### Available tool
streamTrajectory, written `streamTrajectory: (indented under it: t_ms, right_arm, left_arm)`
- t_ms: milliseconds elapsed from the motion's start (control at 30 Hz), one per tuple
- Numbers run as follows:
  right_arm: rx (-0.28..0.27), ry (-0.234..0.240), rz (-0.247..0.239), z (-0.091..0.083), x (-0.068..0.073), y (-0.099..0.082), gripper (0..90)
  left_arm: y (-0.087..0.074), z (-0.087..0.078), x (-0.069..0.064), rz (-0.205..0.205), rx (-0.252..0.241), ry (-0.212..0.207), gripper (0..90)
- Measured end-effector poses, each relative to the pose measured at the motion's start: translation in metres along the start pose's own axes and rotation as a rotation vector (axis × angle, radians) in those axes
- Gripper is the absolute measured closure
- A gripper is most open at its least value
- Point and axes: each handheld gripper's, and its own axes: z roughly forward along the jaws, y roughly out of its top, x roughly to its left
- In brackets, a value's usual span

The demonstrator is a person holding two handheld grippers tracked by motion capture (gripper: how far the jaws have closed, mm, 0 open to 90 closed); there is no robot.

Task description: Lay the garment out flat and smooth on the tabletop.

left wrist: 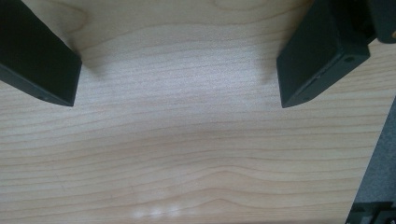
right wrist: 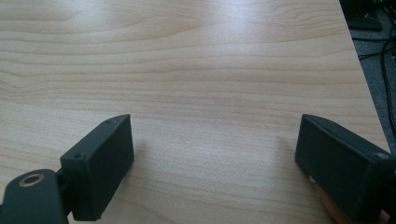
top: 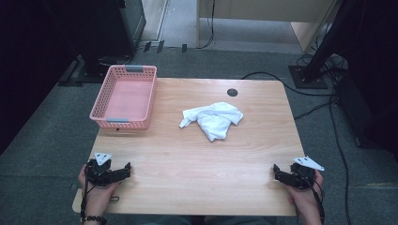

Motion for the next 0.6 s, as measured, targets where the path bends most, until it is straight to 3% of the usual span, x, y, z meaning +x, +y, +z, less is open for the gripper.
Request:
streamTrajectory:
  t_ms: [400, 600]
  right_arm:
    - [-0.001, 0.016, -0.019, -0.0007, 0.0032, -0.0009, 11.3]
    - [0.0, -0.008, -0.013, -0.0027, 0.0041, -0.0002, 15.6]
  left_arm:
    - [-0.0001, 0.0001, -0.0002, 0.002, -0.001, -0.002, 0.1]
    - [-0.0002, 0.0, -0.0003, 0.002, -0.002, -0.003, 0.1]
